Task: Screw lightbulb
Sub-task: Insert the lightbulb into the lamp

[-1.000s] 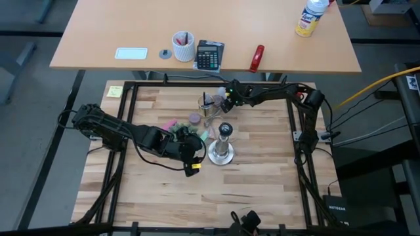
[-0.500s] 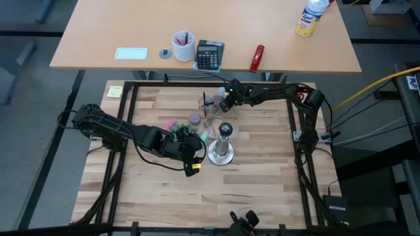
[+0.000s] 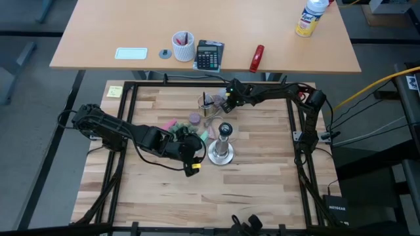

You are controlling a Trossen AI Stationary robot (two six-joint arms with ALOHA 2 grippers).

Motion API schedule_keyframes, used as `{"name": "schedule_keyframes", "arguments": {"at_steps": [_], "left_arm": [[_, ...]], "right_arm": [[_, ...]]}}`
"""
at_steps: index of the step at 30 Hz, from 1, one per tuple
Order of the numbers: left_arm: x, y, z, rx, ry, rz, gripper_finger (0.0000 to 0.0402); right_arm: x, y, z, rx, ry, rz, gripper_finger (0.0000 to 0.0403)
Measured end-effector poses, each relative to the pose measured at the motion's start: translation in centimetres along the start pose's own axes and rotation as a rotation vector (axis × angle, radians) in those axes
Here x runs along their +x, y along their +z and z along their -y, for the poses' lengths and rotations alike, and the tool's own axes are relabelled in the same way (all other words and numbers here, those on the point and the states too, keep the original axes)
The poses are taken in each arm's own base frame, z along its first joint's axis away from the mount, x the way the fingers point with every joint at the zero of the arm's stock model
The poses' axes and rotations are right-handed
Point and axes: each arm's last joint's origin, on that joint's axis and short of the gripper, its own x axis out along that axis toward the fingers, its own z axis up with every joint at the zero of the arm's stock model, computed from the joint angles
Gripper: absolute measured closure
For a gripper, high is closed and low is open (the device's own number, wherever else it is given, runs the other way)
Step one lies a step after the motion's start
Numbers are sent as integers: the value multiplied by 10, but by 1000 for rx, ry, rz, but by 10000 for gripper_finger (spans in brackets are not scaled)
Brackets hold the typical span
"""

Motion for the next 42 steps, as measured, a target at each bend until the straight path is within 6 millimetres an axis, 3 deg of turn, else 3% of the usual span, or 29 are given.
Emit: {"name": "schedule_keyframes", "arguments": {"at_steps": [8, 29, 42], "left_arm": [[0, 0, 0, -23, 0, 0, 157], [0, 0, 0, -30, 0, 1, 157], [0, 0, 0, -30, 0, 1, 157]], "right_arm": [[-3, -5, 1, 1, 7, -56, 285], [-43, -6, 2, -22, 17, -104, 287], [-91, -4, -22, -106, 99, -15, 288]]}}
